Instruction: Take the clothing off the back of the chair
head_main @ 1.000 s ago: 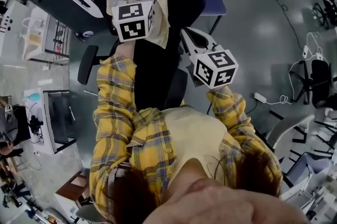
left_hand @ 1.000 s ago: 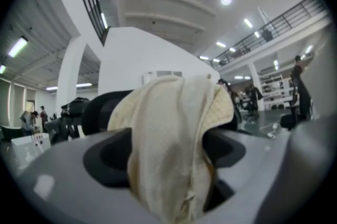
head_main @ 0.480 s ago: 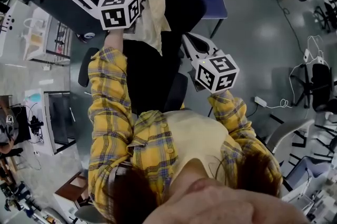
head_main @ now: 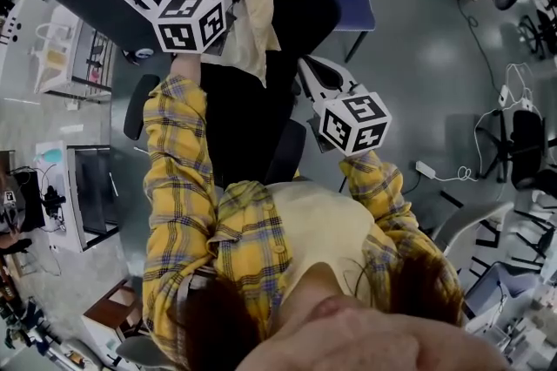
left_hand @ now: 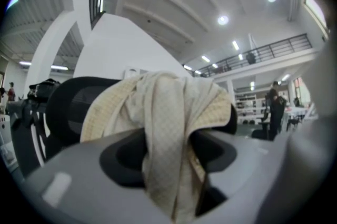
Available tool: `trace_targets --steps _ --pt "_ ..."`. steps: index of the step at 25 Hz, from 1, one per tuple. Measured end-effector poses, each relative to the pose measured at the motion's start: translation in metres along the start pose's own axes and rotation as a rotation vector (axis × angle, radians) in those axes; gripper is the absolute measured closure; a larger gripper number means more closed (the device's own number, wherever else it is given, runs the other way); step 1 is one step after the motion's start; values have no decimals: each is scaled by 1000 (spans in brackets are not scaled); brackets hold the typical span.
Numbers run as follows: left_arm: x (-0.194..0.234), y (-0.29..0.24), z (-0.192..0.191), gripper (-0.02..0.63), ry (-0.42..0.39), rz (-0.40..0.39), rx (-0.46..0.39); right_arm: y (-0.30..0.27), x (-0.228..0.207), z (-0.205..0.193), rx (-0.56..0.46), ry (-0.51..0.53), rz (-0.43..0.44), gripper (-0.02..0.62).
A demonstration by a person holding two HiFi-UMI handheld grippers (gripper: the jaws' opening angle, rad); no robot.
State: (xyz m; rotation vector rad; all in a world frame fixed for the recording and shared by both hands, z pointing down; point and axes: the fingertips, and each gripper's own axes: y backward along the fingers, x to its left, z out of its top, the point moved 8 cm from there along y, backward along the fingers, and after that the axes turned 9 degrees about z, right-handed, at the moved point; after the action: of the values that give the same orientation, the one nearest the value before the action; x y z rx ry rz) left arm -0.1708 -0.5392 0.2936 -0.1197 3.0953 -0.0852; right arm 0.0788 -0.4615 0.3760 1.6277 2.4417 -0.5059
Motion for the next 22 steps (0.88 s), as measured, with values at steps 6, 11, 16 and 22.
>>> trace_targets --steps 6,11,16,22 --pt "-13 6 -1 444 -12 14 -17 -4 -1 -2 8 0 15 583" --pt "-24 15 0 507 -37 54 -29 -3 1 -3 7 2 31 583" --pt "-29 36 2 531 -36 60 -84 -8 8 -5 -5 -2 36 583" --pt "-36 74 21 537 -33 16 -180 -14 26 -8 -28 -4 1 583"
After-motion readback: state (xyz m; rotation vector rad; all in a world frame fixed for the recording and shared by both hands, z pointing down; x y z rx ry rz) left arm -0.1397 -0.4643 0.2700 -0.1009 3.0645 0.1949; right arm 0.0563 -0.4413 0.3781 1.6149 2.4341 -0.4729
